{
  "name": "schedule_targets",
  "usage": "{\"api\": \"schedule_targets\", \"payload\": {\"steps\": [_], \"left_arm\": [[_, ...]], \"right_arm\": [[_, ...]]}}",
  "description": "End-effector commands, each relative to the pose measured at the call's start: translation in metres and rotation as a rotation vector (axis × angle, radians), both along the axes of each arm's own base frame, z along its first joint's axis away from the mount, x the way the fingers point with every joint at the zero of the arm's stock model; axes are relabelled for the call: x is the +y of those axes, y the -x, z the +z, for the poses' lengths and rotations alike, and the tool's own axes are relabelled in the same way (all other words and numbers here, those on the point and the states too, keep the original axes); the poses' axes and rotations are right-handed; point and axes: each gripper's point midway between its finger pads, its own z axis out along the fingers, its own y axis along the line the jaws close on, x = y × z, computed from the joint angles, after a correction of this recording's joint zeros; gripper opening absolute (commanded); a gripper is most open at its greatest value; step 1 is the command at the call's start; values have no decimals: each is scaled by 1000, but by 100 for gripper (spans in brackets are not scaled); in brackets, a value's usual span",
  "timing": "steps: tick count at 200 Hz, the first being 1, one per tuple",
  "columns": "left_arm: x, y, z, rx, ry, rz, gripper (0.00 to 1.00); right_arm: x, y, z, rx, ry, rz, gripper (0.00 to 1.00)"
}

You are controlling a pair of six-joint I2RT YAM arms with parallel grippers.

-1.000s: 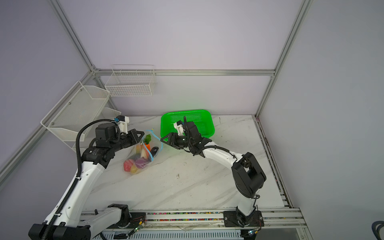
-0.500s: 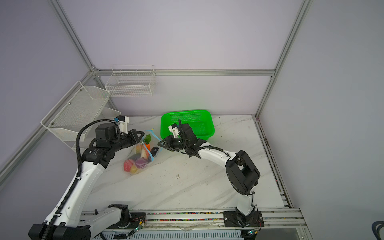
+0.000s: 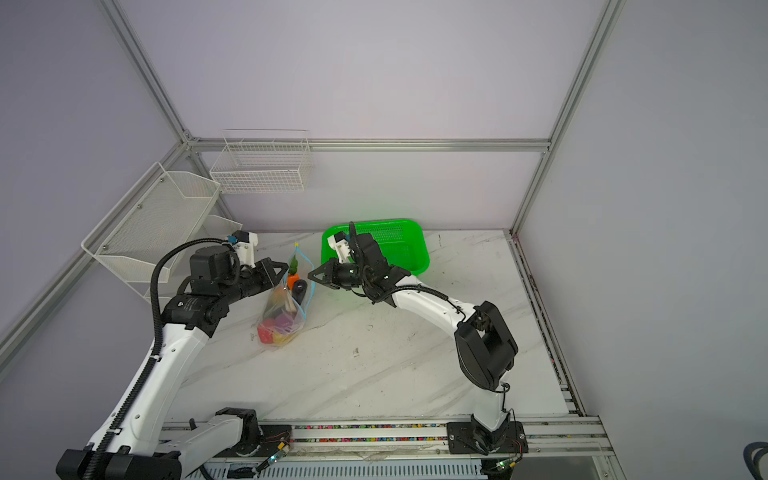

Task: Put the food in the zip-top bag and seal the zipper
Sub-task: 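Move the right gripper to the bag zipper and pinch its edge, then pull the zipper edge away from the left gripper with the right gripper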

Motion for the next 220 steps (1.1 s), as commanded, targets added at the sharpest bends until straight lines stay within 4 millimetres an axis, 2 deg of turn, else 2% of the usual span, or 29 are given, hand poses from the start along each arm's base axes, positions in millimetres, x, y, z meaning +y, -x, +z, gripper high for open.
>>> {"api": "schedule_targets", "payload": {"steps": [1,29,48,75,99,164,220], "left_arm": [[2,12,82,-206,-7,-1,0],[7,21,108,-256,-6,28,0],[10,25,118,-271,7,52,0],[9,28,108,-236,47,64,0],[4,30,94,-194,82,63,0],[-29,27,60,-115,97,10,0],[-25,19,28,-58,46,42,0]], "right_arm": [[4,-5,32,-116,-4,6,0],[5,-6,59,-204,22,27,0],[4,-6,77,-258,43,39,0],[0,-5,103,-320,51,38,0],[-3,-4,113,-349,64,38,0],[-2,-3,95,-347,105,66,0],[3,-7,68,-341,143,94,2]]}}
